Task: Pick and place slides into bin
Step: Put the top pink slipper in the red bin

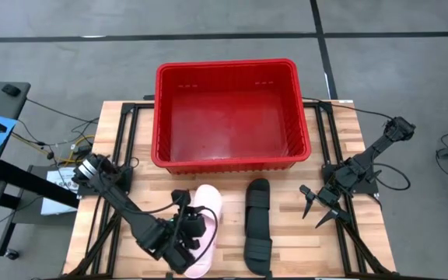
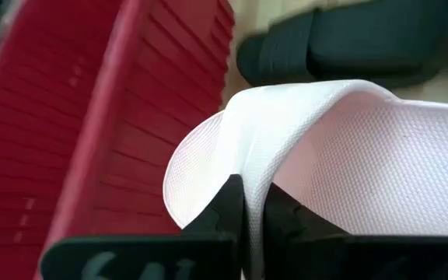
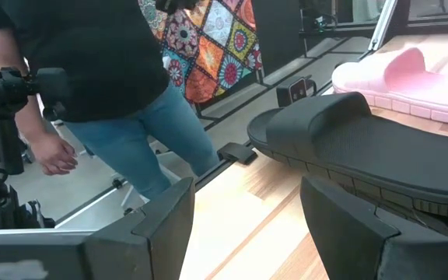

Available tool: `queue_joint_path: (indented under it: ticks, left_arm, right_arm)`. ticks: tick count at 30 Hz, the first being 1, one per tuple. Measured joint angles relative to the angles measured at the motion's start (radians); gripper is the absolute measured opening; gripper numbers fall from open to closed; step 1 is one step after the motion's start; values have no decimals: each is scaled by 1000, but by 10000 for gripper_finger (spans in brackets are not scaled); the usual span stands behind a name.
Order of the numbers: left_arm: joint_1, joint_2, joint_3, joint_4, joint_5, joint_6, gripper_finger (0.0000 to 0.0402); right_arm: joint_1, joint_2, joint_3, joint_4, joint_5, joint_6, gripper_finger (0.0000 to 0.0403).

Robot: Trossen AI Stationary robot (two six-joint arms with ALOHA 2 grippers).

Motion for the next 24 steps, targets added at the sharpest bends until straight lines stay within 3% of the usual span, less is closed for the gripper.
queue_joint_path:
  ticks: [13, 24]
  left_arm:
    - [-15, 0, 322, -131, -233, 145, 0]
    - [170, 0, 557, -337, -289, 308, 0]
  right_arm:
    - [0, 0, 0, 1, 0, 0, 226]
    - [0, 0, 0, 1, 0, 0, 226]
